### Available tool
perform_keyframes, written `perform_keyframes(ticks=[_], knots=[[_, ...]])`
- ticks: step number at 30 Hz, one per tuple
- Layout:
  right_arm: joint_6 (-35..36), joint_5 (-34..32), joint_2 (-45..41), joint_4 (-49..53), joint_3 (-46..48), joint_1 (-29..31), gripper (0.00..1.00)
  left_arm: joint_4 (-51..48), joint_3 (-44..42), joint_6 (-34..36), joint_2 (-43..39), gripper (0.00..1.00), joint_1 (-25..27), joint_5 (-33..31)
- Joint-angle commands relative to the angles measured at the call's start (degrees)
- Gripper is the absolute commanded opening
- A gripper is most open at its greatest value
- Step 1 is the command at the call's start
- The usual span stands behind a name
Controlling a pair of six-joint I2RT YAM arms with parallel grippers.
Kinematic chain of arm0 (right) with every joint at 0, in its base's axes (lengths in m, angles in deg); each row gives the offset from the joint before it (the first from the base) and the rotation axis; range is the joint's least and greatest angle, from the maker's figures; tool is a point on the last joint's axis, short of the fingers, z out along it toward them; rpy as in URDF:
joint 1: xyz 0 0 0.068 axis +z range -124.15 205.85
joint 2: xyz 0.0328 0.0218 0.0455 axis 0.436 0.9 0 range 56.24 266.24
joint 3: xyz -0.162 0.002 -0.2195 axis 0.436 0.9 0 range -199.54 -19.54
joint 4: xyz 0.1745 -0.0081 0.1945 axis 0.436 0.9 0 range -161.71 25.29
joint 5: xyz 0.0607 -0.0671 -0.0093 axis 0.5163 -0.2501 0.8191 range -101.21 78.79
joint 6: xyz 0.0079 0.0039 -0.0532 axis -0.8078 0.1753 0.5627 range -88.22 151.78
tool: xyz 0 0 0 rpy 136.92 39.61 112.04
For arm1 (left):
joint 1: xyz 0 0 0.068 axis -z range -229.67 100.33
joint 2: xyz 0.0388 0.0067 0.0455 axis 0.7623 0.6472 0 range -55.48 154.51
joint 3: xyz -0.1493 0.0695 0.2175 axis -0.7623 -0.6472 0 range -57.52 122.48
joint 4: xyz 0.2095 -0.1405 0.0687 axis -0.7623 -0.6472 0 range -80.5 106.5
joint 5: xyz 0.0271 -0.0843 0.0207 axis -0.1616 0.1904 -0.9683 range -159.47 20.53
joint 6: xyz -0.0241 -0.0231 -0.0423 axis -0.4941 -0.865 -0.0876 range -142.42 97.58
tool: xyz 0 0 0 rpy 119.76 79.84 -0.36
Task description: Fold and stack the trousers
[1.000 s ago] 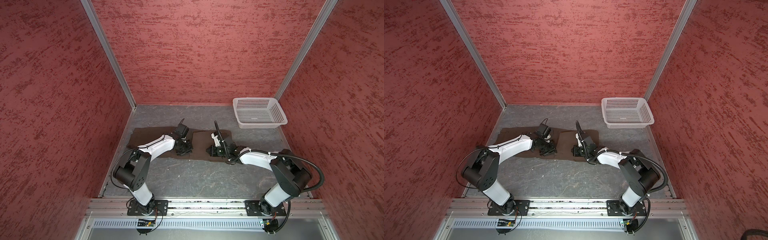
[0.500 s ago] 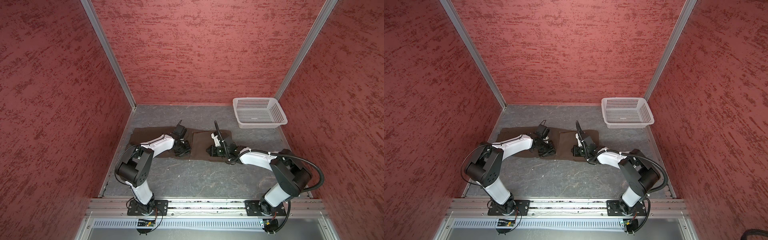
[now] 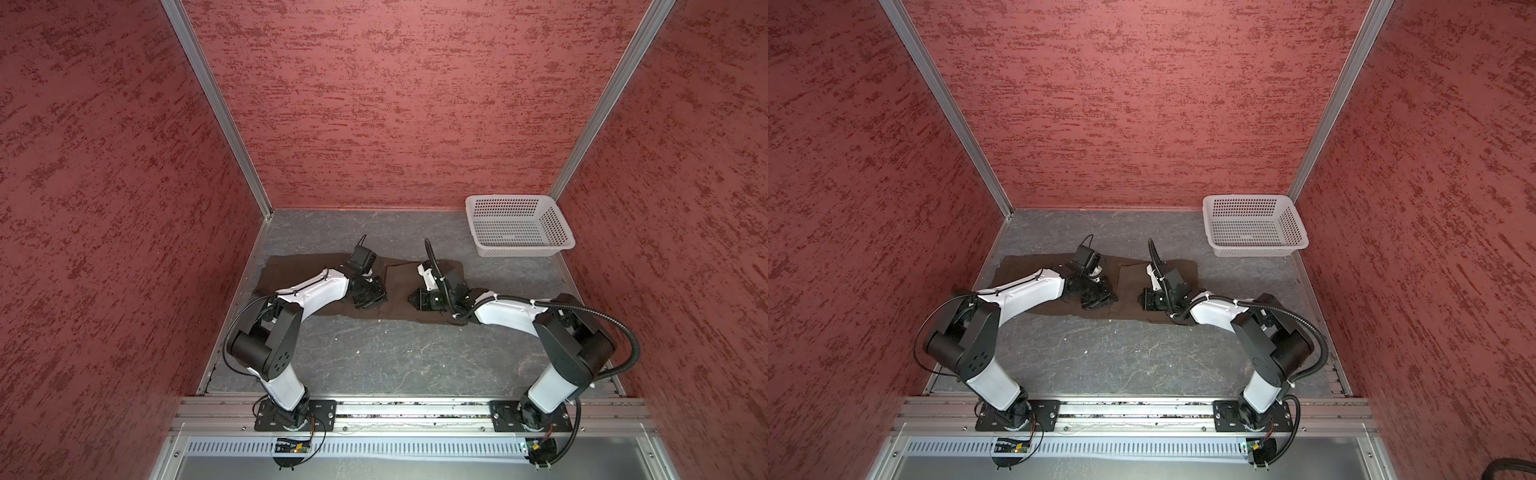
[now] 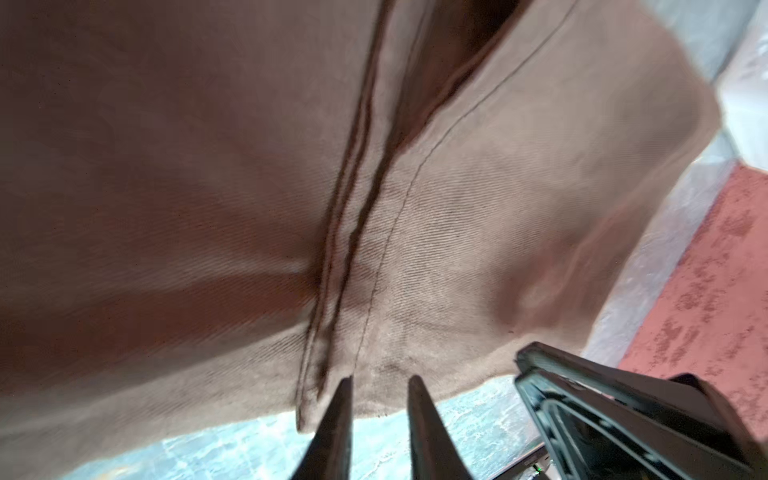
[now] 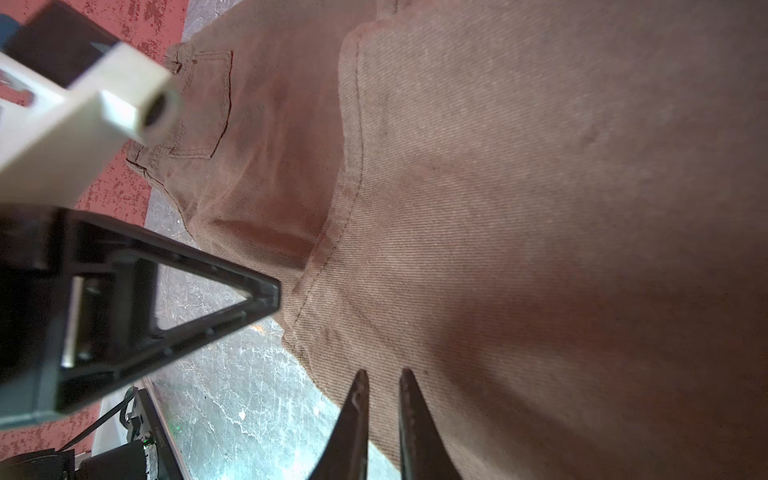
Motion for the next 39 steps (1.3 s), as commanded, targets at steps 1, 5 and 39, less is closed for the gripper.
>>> perform_keyframes(ticks=[1,5,39], knots=[[-0.8,0.1,0.3,-1.5,0.0,0.3,0.16,-3.7,3.0,1.0,2.6,0.29,0.9,-1.1],[-1.6,-0.3,0.3,-1.5,0.0,0.3,0.16,-6.2,4.0,1.3,3.0,0.35,1.1,-3.5],[-4.2,2.3,1.0,-3.7,0.6,0.2,0.19,-15.0,8.5,0.0,-1.4,0.0,2.8,-10.0]])
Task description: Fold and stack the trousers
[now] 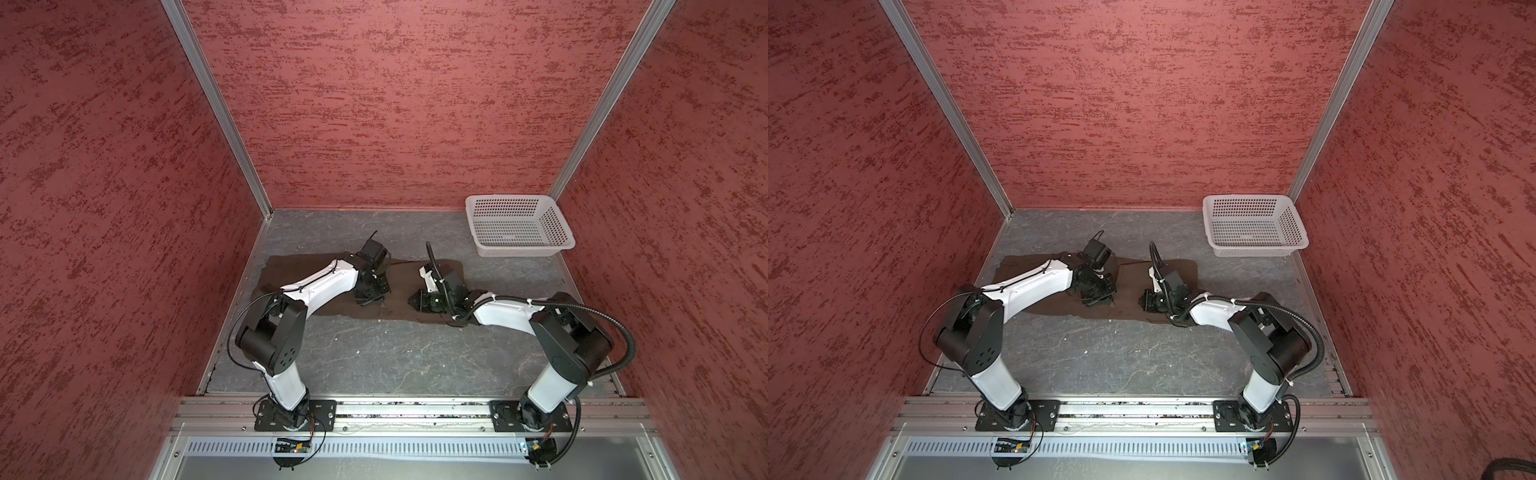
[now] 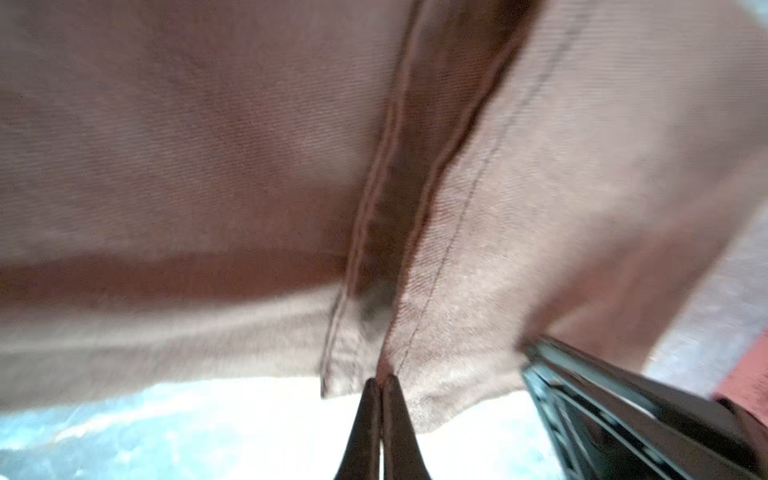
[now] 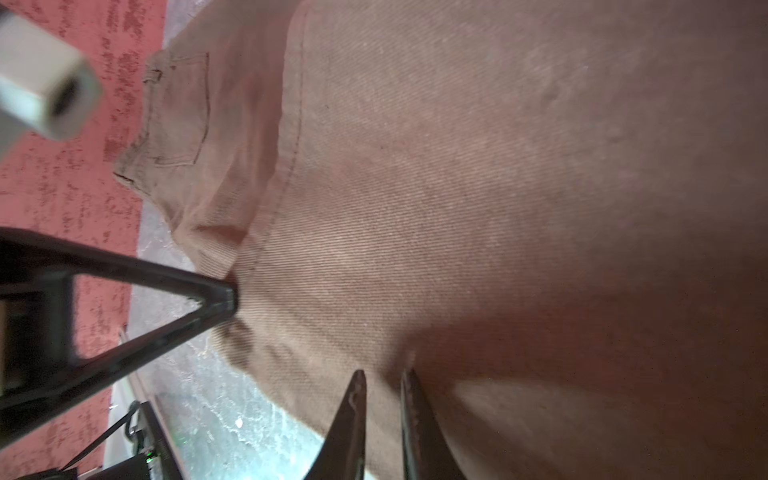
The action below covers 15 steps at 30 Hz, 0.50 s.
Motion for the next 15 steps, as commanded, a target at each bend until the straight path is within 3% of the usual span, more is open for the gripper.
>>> perform_keyframes(ticks=[1,9,15], knots=[[-1.0,2.1,-0.2,-2.0,-0.7,0.4,0.19,-1.8,-1.3,0.0,-1.9,0.0,-0.2,-0.7],[-0.9,2.1,-0.3,-1.2,-2.5,1.4,0.19,4.6,-8.6,-2.1,0.2,0.0,-0.2,1.4],[-1.2,2.5,2.1,-2.0,-3.6,3.3,0.19,8.7,-8.7,-2.4,6.0,0.0,-1.2,2.7]])
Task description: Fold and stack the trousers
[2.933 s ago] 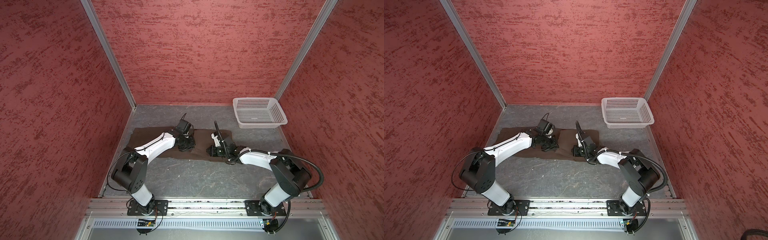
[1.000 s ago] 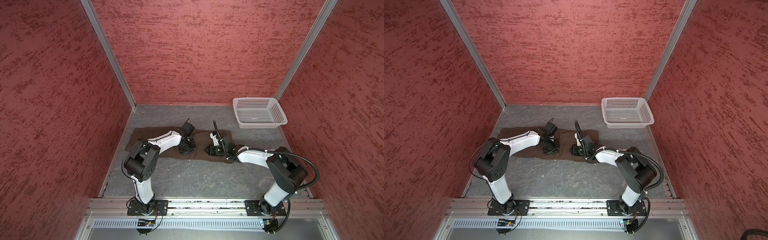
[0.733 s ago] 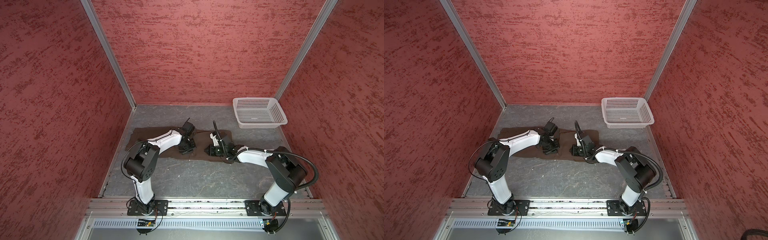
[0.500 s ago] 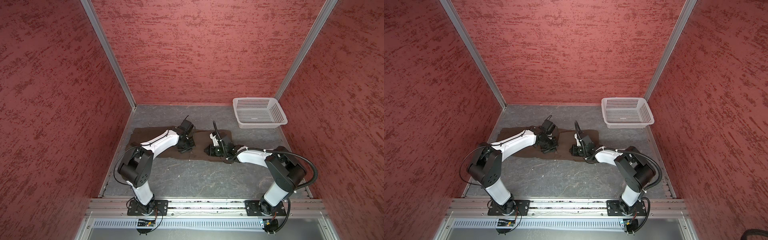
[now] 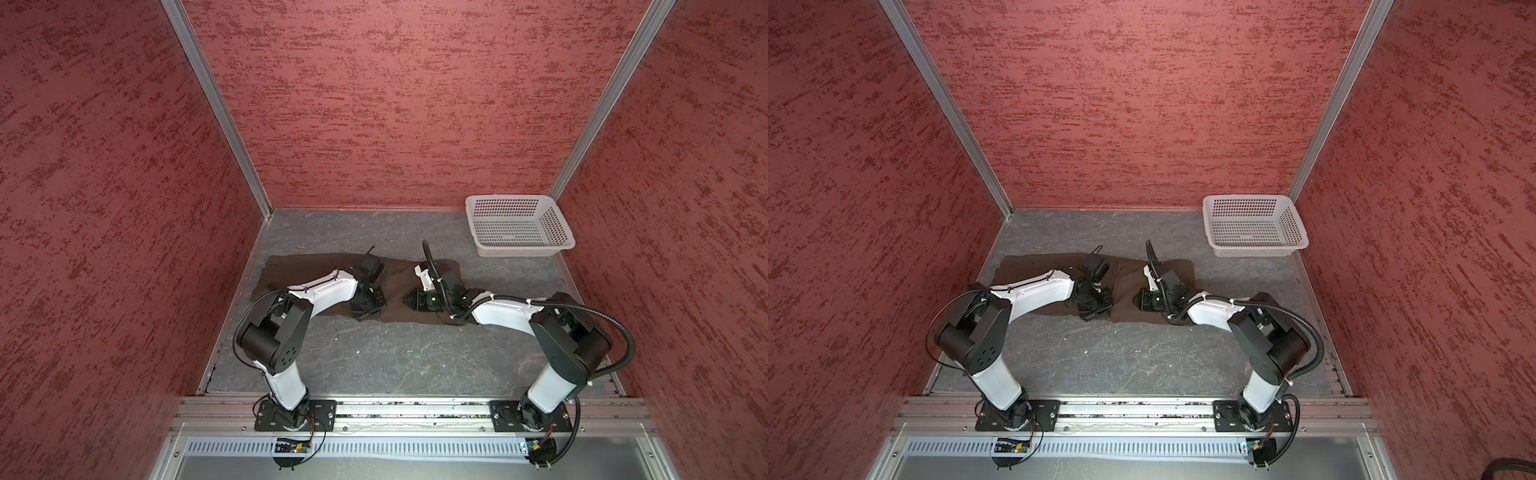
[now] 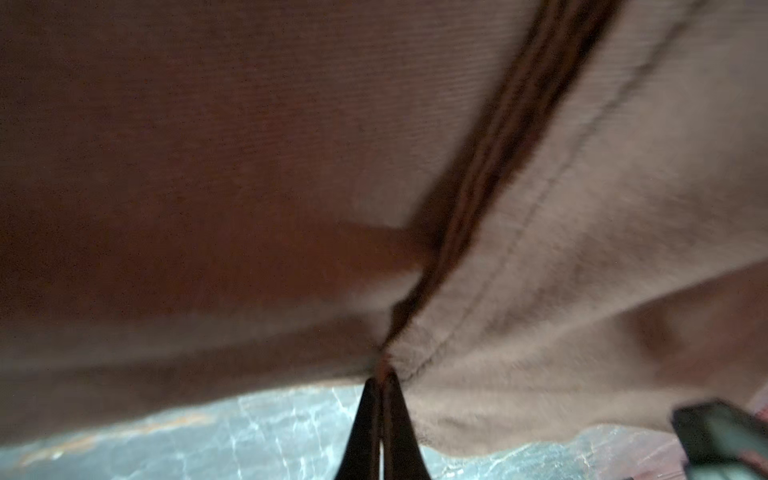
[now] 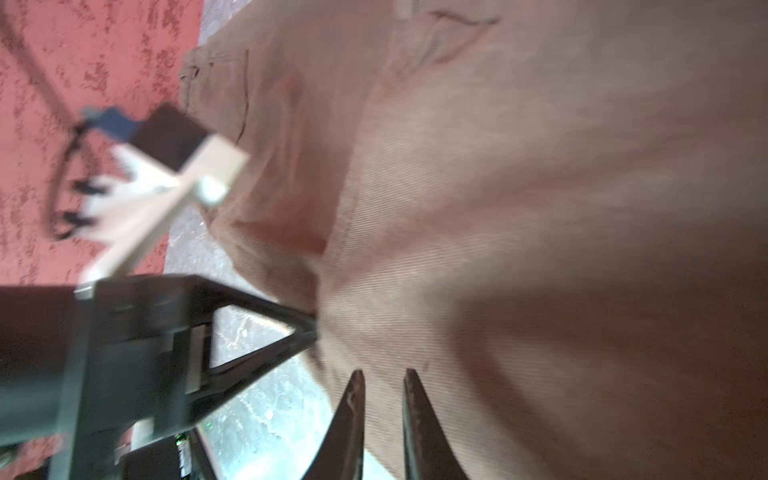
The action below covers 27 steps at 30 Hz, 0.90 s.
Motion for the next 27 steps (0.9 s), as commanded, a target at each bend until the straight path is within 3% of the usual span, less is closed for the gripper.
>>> perform_keyframes(ticks=[1,5,17,21,27], knots=[[-0.6,0.8,2.0,-1.9,-1.6,1.3,0.19,3.8,0.2,-0.8,3.8,0.0,-0.9,1.4],[-1.5,-0.8,5.0,-2.0,-1.1,1.6,0.18,3.3,1.4,-0.3,4.6,0.01,-1.1,1.3],[-3.0,-1.9,8.4,-0.6,2.9,1.6,0.16,-1.7,7.9,2.1,-3.7,0.34,-6.3,-2.6],[-1.1,-3.5,6.6,2.8,4.3,1.6,0.15,-0.9,16.2,2.4,1.6,0.48,-5.8,-0.6],[-1.5,-3.9,4.5,2.7,7.5,1.5,0.15,1.7,25.2,2.6,12.9,0.52,-3.9,1.3]])
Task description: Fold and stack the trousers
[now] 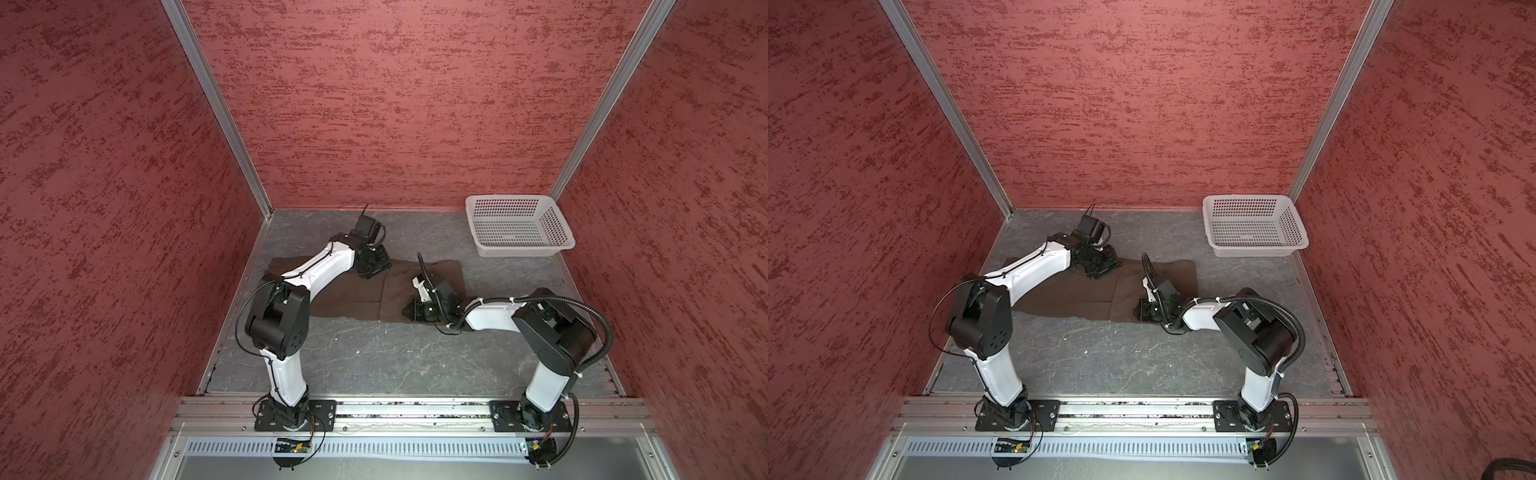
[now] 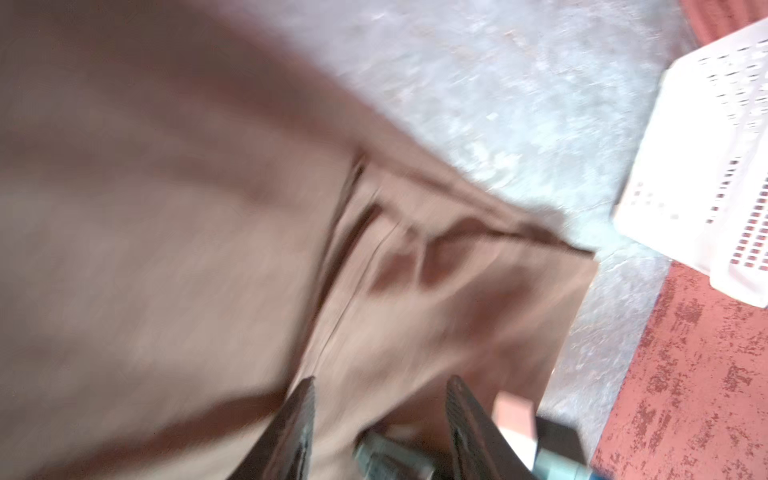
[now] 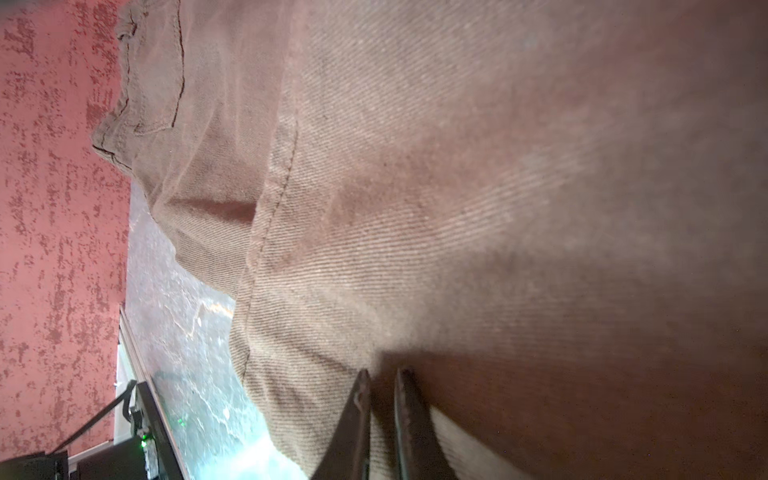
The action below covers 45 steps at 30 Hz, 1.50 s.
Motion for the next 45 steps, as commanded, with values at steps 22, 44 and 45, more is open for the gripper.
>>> perform_keyframes(ticks=[22,44,45], knots=[[-0.3,-1.1,2.3,6.0,2.1,0.1,0.15,-3.7,13.8,2.6,19.4,0.04,1.1,-3.0],[-0.9,-0.1,0.7,4.1,3.5,0.2,0.18,-7.2,14.1,4.3,11.0,0.5,-3.3,-8.1],[-0.6,0.5,0.6,4.1,3.1,0.2,0.18,-7.0,13.2,4.6,9.8,0.49,-2.8,-7.9]])
